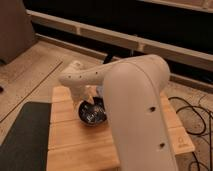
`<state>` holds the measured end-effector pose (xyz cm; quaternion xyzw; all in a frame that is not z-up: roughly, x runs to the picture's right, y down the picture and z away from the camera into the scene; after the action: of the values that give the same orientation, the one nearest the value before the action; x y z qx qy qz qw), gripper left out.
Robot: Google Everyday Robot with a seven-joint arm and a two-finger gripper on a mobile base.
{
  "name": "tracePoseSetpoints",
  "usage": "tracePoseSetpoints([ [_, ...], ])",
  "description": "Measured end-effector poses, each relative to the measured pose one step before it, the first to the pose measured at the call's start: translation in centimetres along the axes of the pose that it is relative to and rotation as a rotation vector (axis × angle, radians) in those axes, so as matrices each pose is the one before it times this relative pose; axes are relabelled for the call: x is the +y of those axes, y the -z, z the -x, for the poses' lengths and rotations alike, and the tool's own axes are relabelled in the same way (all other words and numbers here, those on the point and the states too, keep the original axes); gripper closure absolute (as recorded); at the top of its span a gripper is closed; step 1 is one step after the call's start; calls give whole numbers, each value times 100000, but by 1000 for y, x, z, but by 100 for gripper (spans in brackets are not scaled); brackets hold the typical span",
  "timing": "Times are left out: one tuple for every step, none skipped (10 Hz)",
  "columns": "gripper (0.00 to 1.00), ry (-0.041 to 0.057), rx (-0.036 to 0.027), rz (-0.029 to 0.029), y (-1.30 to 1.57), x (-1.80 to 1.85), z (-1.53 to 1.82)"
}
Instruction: Push the ceramic bowl across the table
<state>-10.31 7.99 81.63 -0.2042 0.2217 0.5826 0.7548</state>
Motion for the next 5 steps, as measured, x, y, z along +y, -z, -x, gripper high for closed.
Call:
tracePoseSetpoints([
  [35, -4163, 403, -3027, 735, -1800, -960],
  [35, -4311, 1691, -3202, 167, -1952, -1144],
  [35, -3538, 3060, -1959, -515, -1410, -1016],
  [35, -1693, 1772, -961, -391, -624, -460],
  [35, -1228, 2287, -618, -797, -249, -193],
])
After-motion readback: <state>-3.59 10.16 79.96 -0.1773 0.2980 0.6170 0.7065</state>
